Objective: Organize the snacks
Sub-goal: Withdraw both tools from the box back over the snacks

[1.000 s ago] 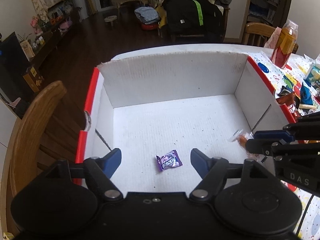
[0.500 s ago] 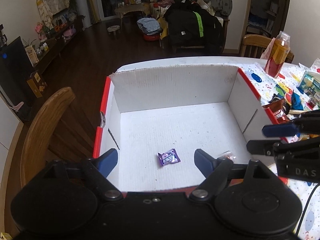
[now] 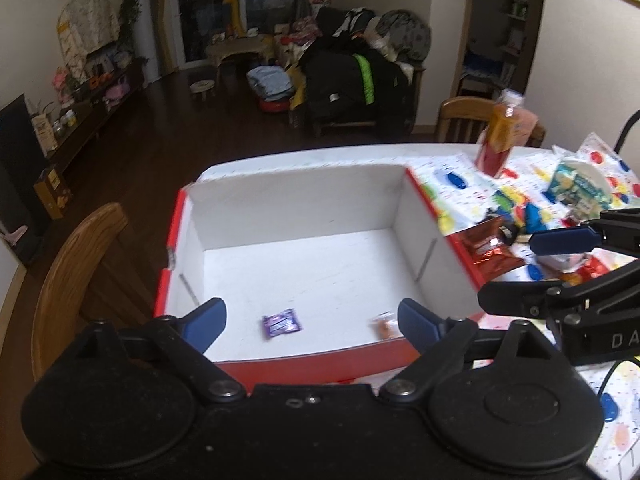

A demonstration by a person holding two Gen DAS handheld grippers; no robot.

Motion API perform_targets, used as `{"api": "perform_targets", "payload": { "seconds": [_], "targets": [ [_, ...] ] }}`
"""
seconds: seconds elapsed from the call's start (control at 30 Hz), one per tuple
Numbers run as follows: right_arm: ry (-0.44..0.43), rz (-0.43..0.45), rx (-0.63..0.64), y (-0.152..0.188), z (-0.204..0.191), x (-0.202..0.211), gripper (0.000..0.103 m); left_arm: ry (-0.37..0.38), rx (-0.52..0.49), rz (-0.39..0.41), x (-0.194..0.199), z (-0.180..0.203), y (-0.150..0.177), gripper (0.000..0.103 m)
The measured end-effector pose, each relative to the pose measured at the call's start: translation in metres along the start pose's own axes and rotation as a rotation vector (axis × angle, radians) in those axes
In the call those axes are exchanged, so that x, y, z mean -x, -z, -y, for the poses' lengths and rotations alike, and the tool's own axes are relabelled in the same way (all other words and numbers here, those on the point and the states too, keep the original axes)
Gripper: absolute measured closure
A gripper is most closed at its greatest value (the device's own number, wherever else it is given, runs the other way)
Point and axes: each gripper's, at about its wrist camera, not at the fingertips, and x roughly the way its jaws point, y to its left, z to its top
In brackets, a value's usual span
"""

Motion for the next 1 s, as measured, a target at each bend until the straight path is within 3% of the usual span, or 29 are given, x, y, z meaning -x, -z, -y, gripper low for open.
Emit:
{"api": "perform_targets", "payload": {
  "seconds": [0.3, 0.43, 0.73, 1.0],
  "targets": [
    [0.033, 0.064, -0.052, 0.019, 0.032, 0.047, 0.016, 0.075, -0.056, 0.062, 0.015, 0.043, -0.001, 0.001],
    [0.054, 0.094, -0.064, 0.031, 0.048, 0.067, 0.001, 0.109, -0.078, 0.091, 0.019, 0.064, -0.002, 0.001],
    [0.161, 0.162, -0.128, 0.071, 0.104, 0.111, 0.0, 0.185, -0.105, 0.154, 0.021, 0.116, 0.0, 0.0],
    [0.245, 0.126, -0.178, 0.107, 0.153, 0.126, 0.0, 0.232, -0.135, 0.136, 0.004, 0.164, 0.006, 0.0]
  ]
}}
